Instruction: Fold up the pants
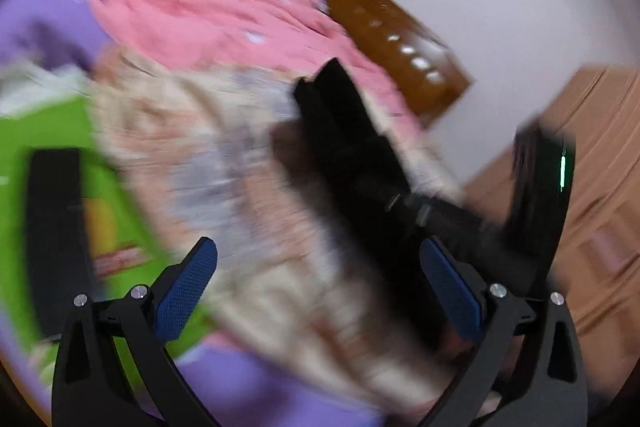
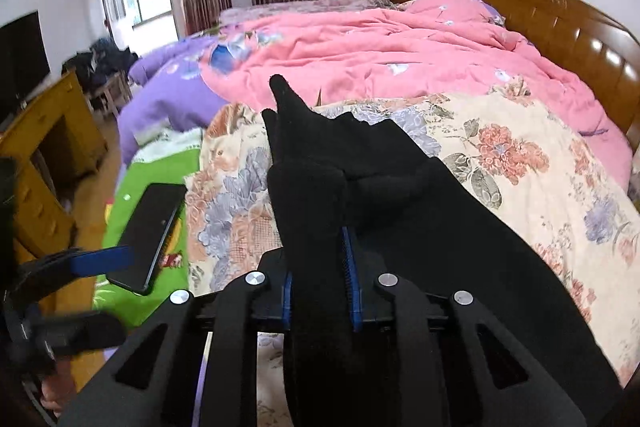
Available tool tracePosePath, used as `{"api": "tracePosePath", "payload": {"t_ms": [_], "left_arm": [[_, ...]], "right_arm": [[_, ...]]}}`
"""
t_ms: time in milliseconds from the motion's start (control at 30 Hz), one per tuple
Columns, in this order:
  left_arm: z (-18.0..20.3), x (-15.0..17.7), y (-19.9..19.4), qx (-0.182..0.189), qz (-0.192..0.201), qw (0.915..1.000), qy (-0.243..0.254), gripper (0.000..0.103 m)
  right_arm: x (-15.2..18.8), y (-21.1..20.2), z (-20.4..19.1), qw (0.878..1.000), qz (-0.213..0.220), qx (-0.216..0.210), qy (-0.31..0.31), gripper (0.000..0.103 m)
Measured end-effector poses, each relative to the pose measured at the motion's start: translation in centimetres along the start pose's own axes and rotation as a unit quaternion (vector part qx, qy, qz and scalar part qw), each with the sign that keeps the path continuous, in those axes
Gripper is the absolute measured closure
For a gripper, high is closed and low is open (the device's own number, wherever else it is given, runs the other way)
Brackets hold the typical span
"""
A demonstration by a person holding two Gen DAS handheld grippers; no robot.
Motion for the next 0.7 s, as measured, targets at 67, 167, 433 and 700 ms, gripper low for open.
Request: {"api": "tracePosePath", "payload": {"t_ms": [67, 167, 433, 700], "left_arm": [[-0.6, -2.7, 2.8, 0.067, -0.028, 0.9963, -0.047, 0.002], [-1.4, -5.5, 6.4, 0.117, -0.064, 0.9861, -0.099, 0.002], [-1.0, -7.2, 13.6, 0.075, -0.146, 0.9796, -0.116, 0.060], [-0.7, -7.4, 12.1, 0.093, -0.115, 0.9863, -0.074, 0.066]], "right_arm": [[0.2, -0.3, -0.1, 1.000, 0.010, 0.001, -0.003, 0.083], [0.5, -0.8, -0.1, 1.000, 0.020, 0.003, -0.004, 0.083], [0.8, -1.8, 0.2, 1.000, 0.017, -0.017, 0.010, 0.071], [5.3, -8.4, 4.4, 0.994, -0.027, -0.028, 0.104, 0.005]]}}
Point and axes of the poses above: each gripper's, at about its wrist camera, not at the fingertips, and y roughly the way its jaws point, z to its right, x to its underside, the point moved 2 cm from there along y, roughly the way its jaws point, and after that the axes turned 1 degree about -z, right-handed, at the moved point
